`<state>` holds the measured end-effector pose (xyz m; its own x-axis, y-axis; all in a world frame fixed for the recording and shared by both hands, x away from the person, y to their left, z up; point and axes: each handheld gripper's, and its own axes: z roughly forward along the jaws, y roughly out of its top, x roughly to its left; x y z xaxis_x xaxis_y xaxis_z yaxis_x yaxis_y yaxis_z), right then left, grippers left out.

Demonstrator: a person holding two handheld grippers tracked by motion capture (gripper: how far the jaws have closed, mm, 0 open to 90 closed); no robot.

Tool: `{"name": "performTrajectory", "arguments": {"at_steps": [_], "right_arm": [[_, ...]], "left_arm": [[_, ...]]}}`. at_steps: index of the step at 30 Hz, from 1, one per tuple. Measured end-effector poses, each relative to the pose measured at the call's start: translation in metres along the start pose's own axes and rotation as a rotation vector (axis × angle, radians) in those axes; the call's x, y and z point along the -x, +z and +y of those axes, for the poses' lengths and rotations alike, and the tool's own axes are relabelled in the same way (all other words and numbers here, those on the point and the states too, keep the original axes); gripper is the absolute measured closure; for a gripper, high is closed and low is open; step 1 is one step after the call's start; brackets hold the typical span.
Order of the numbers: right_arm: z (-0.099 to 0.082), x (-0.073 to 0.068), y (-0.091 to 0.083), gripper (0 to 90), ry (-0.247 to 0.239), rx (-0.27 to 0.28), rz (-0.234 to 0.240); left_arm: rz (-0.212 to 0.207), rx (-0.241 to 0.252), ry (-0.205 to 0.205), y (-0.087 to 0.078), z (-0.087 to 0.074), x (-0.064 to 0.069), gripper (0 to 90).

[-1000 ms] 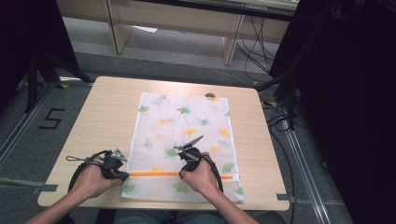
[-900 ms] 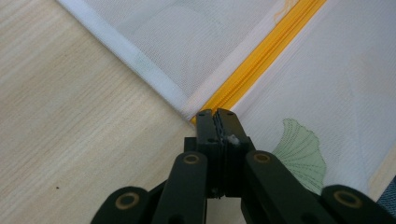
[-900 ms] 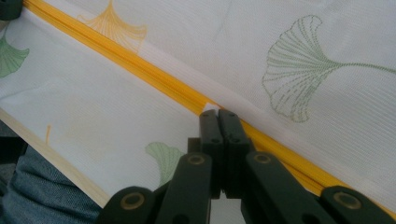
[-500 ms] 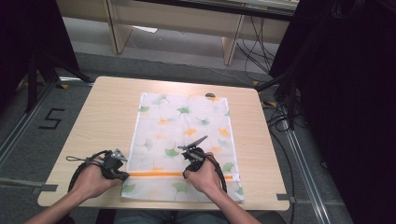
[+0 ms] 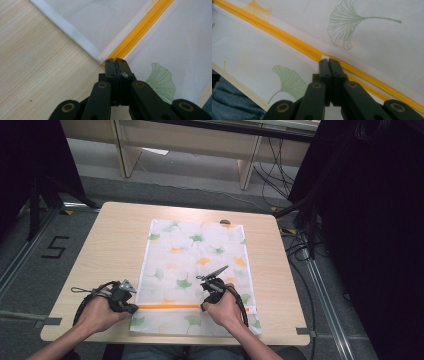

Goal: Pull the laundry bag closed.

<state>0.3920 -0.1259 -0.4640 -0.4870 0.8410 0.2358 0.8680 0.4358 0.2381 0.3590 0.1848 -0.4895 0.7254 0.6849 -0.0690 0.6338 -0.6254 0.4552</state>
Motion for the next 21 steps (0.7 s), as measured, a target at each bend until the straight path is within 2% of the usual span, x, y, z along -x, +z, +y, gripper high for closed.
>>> {"name": "performTrajectory", "arguments": {"at_steps": [2,3,4,5,6,7,9,11,18,19,20,21], "right_arm": [[0.0,0.001,-0.001,90.0,0.004,-0.001,0.004],[0.0,-0.001,-0.003,90.0,0.045,-0.023,0.005],[0.0,-0.001,-0.003,90.0,0.045,-0.023,0.005],[-0.001,-0.002,-0.003,90.0,0.066,-0.017,-0.001],[-0.002,0.0,-0.003,90.0,0.061,-0.002,0.002],[-0.001,0.001,-0.005,90.0,0.066,-0.02,0.005],[-0.003,0.004,-0.006,90.0,0.047,-0.029,0.002],[-0.003,0.004,-0.006,90.0,0.07,-0.025,0.008],[-0.004,0.006,-0.007,90.0,0.071,-0.022,0.005],[-0.006,0.009,-0.006,90.0,0.071,0.011,-0.027],[-0.006,0.009,-0.006,90.0,0.071,0.011,-0.027],[-0.006,0.013,-0.006,90.0,0.03,0.023,-0.026]], "left_arm": [[0.0,0.001,-0.001,0.0,0.0,0.0,88.6],[0.0,0.001,-0.001,0.0,0.0,0.0,88.6],[-0.001,-0.001,0.002,0.0,0.0,0.0,88.6],[-0.001,0.001,0.0,0.0,0.0,0.0,88.6],[-0.001,0.001,0.0,0.0,0.0,0.0,88.6],[-0.001,0.001,0.004,0.0,0.0,0.0,88.6],[-0.002,0.001,0.003,0.0,0.0,0.0,88.6],[0.0,0.001,-0.001,0.0,0.0,0.0,88.6],[0.0,0.002,-0.002,0.0,0.0,0.0,88.6],[-0.001,0.001,0.0,0.0,0.0,0.0,88.6],[-0.001,0.001,0.002,0.0,0.0,0.0,88.6],[-0.001,0.0,0.001,0.0,0.0,0.0,88.6]]}}
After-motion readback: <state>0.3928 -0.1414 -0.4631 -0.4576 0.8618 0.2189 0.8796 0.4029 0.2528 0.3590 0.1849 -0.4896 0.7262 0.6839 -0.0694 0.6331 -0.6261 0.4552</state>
